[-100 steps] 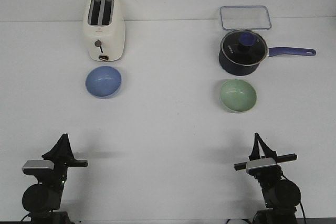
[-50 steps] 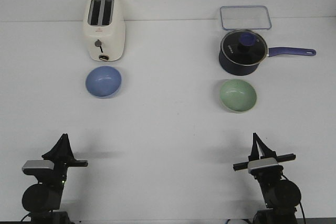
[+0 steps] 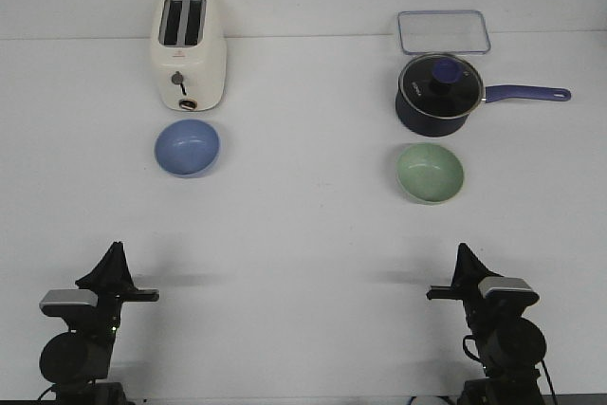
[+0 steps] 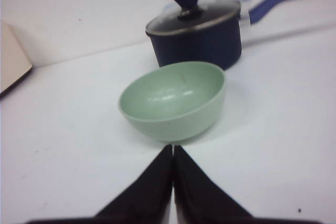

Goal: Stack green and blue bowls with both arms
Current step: 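Reach the right gripper forward to the rim of the pale green bowl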

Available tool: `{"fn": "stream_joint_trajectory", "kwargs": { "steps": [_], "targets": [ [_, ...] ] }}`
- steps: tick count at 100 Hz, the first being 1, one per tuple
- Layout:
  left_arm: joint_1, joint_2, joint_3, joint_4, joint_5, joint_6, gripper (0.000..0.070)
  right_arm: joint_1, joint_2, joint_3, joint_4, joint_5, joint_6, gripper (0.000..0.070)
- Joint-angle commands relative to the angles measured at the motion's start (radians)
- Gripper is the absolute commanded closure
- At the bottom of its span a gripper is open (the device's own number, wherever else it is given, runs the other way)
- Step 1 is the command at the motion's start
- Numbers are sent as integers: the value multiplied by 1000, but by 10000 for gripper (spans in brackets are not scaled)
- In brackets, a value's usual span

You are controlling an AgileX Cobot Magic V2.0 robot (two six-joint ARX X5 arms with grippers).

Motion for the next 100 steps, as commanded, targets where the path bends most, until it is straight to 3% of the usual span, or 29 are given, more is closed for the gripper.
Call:
{"fn": "stream_joint_trajectory", "kwargs": {
  "steps": [1, 15, 20, 29, 40, 47, 64, 100],
  "targets": [
    [2, -1, -18, 11, 1, -1, 685, 0, 49, 50, 9, 0, 55, 700],
    [2, -1, -18, 11, 1, -1, 685, 0, 231, 166, -6, 0, 48, 697],
    [2, -1, -18, 11, 1, -1, 685, 0, 308, 217, -16, 0, 34, 668],
    [2, -1, -18, 11, 1, -1, 685, 0, 448, 319, -35, -2, 5, 541],
    [2, -1, -18, 11, 1, -1, 685, -3, 634, 456, -68, -1, -6, 285],
    [2, -1, -18, 11, 1, -1, 685, -13, 741, 533, -98, -3, -6, 221],
    [2, -1, -18, 11, 1, -1, 685, -48, 1011, 717, -192, -7, -57, 214],
    [2, -1, -18, 11, 1, -1, 685, -140, 1460, 952, -245, -2, -138, 221]
  ]
}}
